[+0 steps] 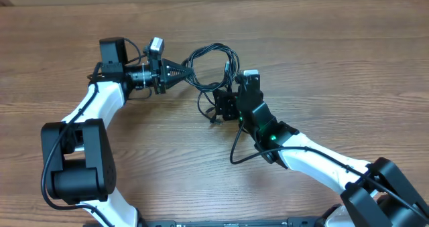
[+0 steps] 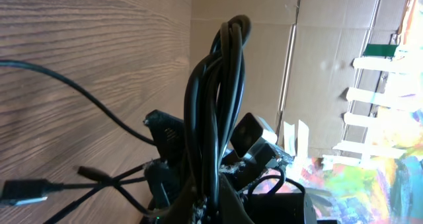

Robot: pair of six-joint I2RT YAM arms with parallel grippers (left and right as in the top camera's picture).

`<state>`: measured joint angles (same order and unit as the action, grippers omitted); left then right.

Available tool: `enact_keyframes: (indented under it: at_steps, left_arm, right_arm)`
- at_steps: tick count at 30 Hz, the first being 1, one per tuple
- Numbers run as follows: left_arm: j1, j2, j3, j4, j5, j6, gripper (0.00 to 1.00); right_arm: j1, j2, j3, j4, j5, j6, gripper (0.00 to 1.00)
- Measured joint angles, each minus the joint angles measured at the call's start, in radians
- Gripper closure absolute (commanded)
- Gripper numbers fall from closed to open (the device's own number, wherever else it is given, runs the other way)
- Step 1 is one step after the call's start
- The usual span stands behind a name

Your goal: Untangle cables

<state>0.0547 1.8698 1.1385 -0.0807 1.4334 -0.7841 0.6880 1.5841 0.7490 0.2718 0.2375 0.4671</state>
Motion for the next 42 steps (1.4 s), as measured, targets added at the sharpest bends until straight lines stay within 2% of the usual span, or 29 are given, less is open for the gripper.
enact_keyframes:
  at_steps: [3, 4, 6, 10, 12, 19, 34, 42]
  left_arm:
    - [0.000, 0.000, 0.000, 0.002, 0.010, -0.002, 0.96]
    - [0.000, 0.000, 0.000, 0.002, 0.011, -0.003, 0.96]
    - [0.000, 0.000, 0.000, 0.003, 0.018, -0.003, 0.96]
    - [-0.001, 0.000, 0.000, 0.003, 0.029, -0.003, 0.96]
    - [-0.001, 0.000, 0.000, 0.003, 0.033, -0.003, 0.96]
    - [-0.009, 0.000, 0.000, 0.005, 0.033, -0.002, 0.96]
    - [-0.010, 0.000, 0.000, 0.006, 0.005, 0.069, 0.96]
    - [-0.010, 0.000, 0.000, -0.001, -0.021, 0.169, 0.94]
  right_arm:
    - [0.000, 0.021, 0.000, 0.038, 0.007, 0.000, 0.25]
    - [0.000, 0.032, 0.000, 0.055, 0.010, 0.000, 0.29]
    - [0.000, 0.058, 0.000, 0.087, 0.019, -0.007, 0.45]
    - [-0.012, 0.078, -0.002, 0.137, 0.047, -0.010, 0.87]
    - [-0.027, 0.077, -0.002, 0.163, 0.058, -0.006, 0.96]
    - [-0.077, 0.046, -0.002, 0.079, 0.057, -0.025, 0.96]
    - [-0.085, -0.424, -0.003, -0.385, 0.058, -0.436, 0.96]
    - [-0.086, -0.499, -0.003, -0.529, 0.034, -0.507, 0.94]
